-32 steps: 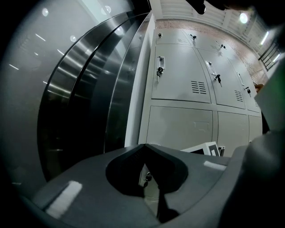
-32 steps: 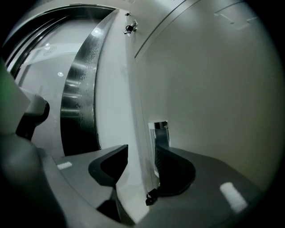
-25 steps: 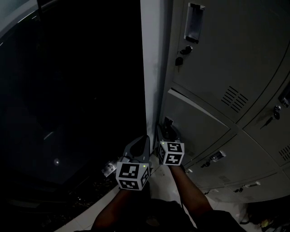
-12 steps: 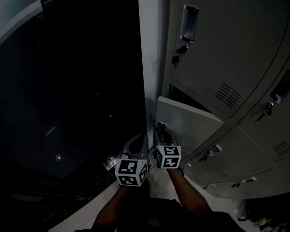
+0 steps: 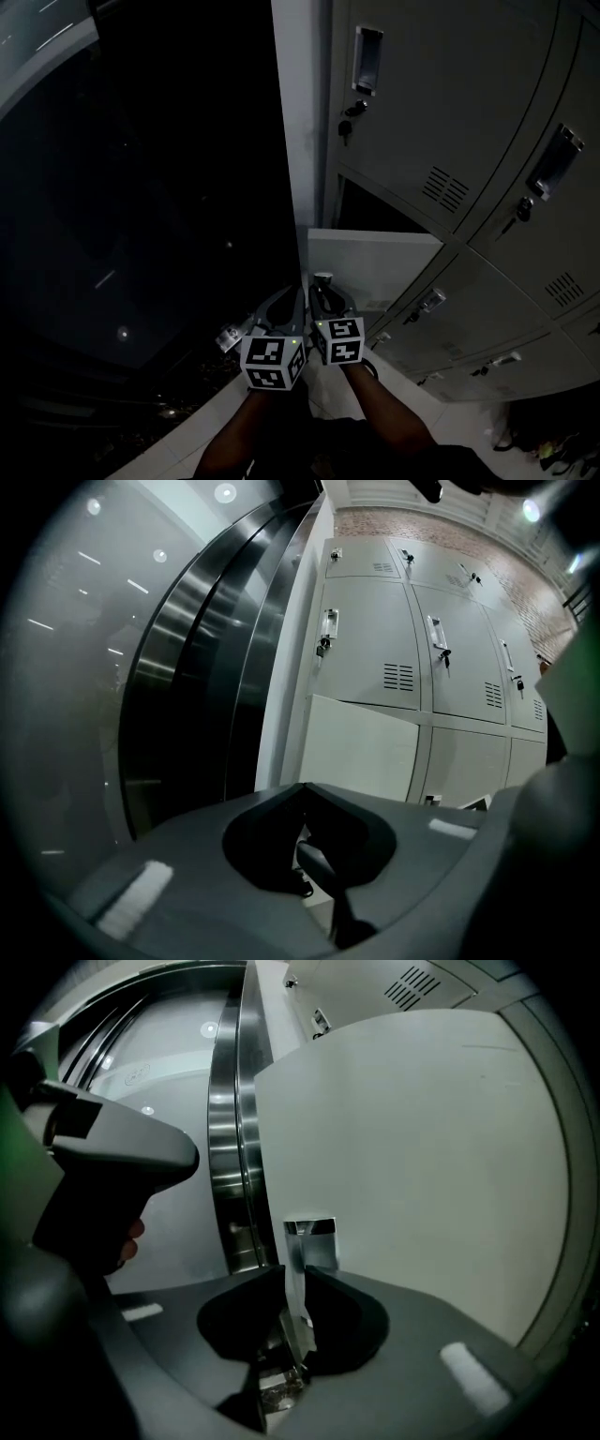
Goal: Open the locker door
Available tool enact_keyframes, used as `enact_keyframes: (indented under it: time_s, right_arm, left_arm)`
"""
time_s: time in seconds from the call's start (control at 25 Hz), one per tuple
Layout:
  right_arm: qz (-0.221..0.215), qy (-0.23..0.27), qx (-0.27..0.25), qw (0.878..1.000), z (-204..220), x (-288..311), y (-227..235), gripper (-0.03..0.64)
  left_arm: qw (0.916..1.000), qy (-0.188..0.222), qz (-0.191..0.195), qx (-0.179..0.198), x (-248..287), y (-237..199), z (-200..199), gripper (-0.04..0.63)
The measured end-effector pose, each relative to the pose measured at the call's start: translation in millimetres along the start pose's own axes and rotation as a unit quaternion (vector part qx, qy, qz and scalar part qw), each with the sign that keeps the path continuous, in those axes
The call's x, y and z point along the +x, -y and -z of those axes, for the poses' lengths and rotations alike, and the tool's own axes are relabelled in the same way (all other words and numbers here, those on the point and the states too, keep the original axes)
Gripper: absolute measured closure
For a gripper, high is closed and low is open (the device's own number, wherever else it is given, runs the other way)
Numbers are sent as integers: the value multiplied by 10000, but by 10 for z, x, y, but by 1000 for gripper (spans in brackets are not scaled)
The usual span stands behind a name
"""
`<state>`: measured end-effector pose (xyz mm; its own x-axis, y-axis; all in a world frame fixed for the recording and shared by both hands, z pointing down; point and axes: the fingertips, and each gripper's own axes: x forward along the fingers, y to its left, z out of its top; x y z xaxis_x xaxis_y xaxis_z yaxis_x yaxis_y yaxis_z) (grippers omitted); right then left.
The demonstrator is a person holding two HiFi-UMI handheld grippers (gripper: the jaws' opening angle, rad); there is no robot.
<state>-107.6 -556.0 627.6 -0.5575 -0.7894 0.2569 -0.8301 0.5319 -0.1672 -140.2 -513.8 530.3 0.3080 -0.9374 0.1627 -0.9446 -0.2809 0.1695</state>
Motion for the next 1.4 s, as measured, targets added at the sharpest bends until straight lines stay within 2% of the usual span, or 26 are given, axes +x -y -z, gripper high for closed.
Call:
enact_keyframes:
  time_s: [0.28, 0.76, 1.4]
  right_arm:
    - [-54, -348, 23, 9994, 103, -343, -146, 555]
    - [36, -477, -133, 9988, 179, -912, -167, 574]
    - [-98, -21, -287, 9995, -339, -2067, -330, 601]
  left_arm:
    - [9999, 24, -18, -98, -300, 185, -145, 591]
    - [9998, -23, -82, -195, -699, 494, -116, 591]
    - [9997, 151, -125, -134, -1343, 1238, -383, 591]
